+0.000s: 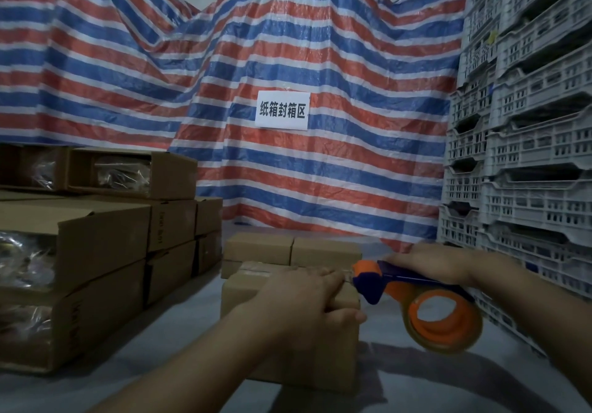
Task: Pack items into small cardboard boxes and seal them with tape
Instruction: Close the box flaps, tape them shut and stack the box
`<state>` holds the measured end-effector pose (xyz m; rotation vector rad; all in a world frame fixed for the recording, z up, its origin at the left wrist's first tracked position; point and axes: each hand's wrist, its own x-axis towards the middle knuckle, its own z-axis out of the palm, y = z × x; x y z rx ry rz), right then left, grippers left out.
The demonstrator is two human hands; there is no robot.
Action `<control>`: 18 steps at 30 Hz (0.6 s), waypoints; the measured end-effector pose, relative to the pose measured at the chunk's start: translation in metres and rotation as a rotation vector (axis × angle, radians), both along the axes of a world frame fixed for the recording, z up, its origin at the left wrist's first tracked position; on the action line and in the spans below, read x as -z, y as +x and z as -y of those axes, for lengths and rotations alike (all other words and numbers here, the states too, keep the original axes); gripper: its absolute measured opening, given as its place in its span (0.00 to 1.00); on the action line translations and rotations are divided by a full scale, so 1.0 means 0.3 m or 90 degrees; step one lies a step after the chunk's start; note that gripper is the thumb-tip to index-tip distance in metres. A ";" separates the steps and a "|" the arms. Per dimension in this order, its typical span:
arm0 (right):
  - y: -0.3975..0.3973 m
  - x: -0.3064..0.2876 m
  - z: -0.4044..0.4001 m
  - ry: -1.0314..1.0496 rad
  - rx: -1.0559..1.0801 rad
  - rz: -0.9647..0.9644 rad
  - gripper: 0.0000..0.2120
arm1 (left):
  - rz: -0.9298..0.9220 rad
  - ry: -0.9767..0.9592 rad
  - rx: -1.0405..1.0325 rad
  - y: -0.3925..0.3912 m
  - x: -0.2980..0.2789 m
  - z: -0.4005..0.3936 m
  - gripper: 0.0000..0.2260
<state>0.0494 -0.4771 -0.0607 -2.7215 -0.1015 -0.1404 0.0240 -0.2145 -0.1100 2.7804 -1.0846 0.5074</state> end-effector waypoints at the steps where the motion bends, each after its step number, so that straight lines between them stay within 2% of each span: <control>1: -0.001 -0.006 0.006 -0.014 0.003 -0.008 0.21 | 0.007 -0.002 0.000 0.003 0.003 0.000 0.30; 5: -0.057 -0.090 0.075 -0.020 0.034 -0.036 0.25 | 0.022 -0.002 -0.005 0.007 0.011 -0.004 0.31; 7: -0.099 -0.117 0.109 -0.078 0.036 -0.029 0.23 | 0.032 -0.004 -0.003 0.008 0.014 -0.006 0.30; 13: -0.102 -0.079 -0.067 -0.429 0.050 -0.013 0.24 | 0.032 -0.029 0.022 0.017 0.020 -0.011 0.29; 16: -0.111 -0.055 -0.134 -0.745 0.062 0.056 0.22 | 0.031 -0.019 0.027 0.015 0.021 -0.013 0.29; 18: -0.131 0.004 -0.101 -0.781 0.063 0.064 0.22 | 0.034 -0.021 0.033 0.010 0.021 -0.014 0.27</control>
